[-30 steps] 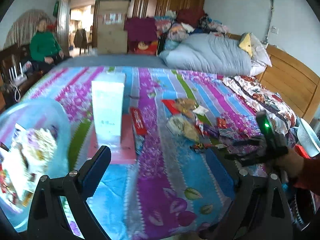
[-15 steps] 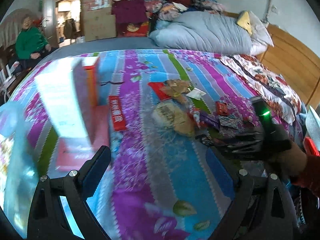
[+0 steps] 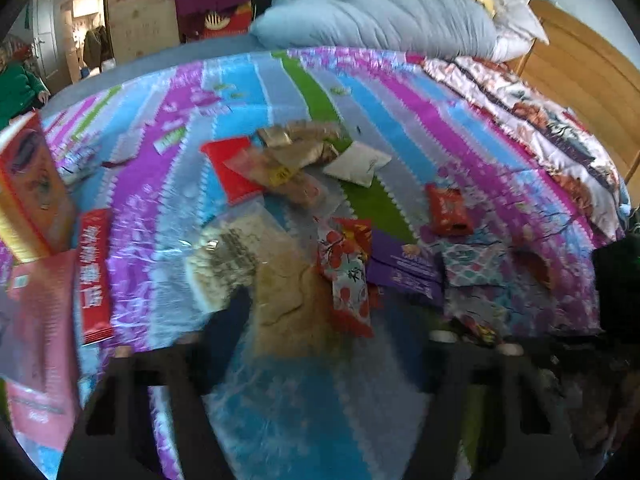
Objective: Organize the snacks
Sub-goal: 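Grasp the pale bread packet with the right tool and lift it, then grasp the red-and-black snack stick packet with the left tool while the right tool holds the bread packet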
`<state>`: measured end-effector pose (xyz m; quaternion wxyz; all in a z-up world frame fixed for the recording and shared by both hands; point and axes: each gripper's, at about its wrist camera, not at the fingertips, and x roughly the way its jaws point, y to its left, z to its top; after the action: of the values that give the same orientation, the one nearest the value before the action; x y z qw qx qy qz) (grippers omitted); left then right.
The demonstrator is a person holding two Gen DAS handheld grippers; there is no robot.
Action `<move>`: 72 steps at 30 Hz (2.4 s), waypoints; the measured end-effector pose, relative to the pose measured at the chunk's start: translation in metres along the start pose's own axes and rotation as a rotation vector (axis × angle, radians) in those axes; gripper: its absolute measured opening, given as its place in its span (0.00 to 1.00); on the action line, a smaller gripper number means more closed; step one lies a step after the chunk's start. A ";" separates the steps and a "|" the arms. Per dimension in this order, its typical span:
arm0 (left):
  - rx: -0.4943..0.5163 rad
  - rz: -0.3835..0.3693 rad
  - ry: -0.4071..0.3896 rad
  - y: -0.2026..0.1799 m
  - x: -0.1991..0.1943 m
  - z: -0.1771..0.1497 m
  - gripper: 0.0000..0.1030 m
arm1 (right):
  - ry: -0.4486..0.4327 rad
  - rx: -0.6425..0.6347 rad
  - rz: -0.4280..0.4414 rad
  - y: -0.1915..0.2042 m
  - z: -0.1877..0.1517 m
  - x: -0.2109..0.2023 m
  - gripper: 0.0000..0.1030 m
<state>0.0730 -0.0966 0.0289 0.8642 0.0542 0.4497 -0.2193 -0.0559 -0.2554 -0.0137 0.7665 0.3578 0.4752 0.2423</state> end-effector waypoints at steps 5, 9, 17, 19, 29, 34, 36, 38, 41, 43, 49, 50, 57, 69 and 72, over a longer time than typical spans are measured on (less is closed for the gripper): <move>0.046 0.056 -0.007 -0.012 0.012 0.006 0.02 | 0.009 -0.038 -0.010 0.004 -0.006 0.001 0.28; 0.045 0.044 0.023 -0.010 0.005 0.000 0.00 | 0.015 -0.114 -0.089 0.019 -0.010 0.000 0.26; -0.013 0.071 0.086 0.026 -0.040 -0.069 0.00 | 0.060 -0.190 -0.150 0.046 -0.020 0.012 0.26; -0.057 0.078 0.100 0.043 -0.050 -0.087 0.00 | 0.023 -0.194 -0.226 0.052 -0.017 0.006 0.40; -0.210 0.100 -0.020 0.092 -0.100 -0.109 0.00 | -0.006 -0.060 -0.219 0.107 0.045 0.078 0.71; -0.219 0.049 -0.056 0.090 -0.108 -0.105 0.00 | -0.007 -0.017 -0.377 0.105 0.064 0.128 0.71; -0.223 0.030 -0.061 0.088 -0.108 -0.106 0.03 | -0.016 -0.035 -0.409 0.106 0.068 0.133 0.71; -0.218 0.025 -0.060 0.086 -0.108 -0.107 0.07 | -0.018 -0.081 -0.448 0.106 0.066 0.134 0.62; -0.222 0.010 -0.057 0.085 -0.107 -0.108 0.07 | -0.008 -0.126 -0.440 0.110 0.062 0.132 0.58; -0.217 0.008 -0.055 0.084 -0.107 -0.110 0.07 | -0.004 -0.121 -0.387 0.109 0.059 0.126 0.58; -0.220 -0.040 -0.015 0.072 -0.103 -0.114 0.15 | -0.093 -0.227 -0.257 0.141 0.038 0.053 0.58; -0.208 -0.064 -0.002 0.064 -0.100 -0.113 0.16 | -0.124 -0.254 -0.271 0.142 0.035 0.032 0.58; -0.126 -0.120 0.029 0.000 -0.080 -0.095 0.17 | -0.088 -0.347 -0.692 0.077 0.007 -0.013 0.58; -0.213 -0.036 0.022 0.015 -0.096 -0.094 0.40 | -0.017 -0.421 -0.500 0.104 -0.028 0.031 0.57; -0.201 -0.066 -0.005 0.008 -0.097 -0.096 0.63 | -0.055 -0.352 -0.476 0.087 -0.028 0.007 0.57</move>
<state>-0.0438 -0.0297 0.0490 0.8586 -0.0482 0.4689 -0.2015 -0.0803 -0.1869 0.0418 0.8645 0.1039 0.4756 0.1246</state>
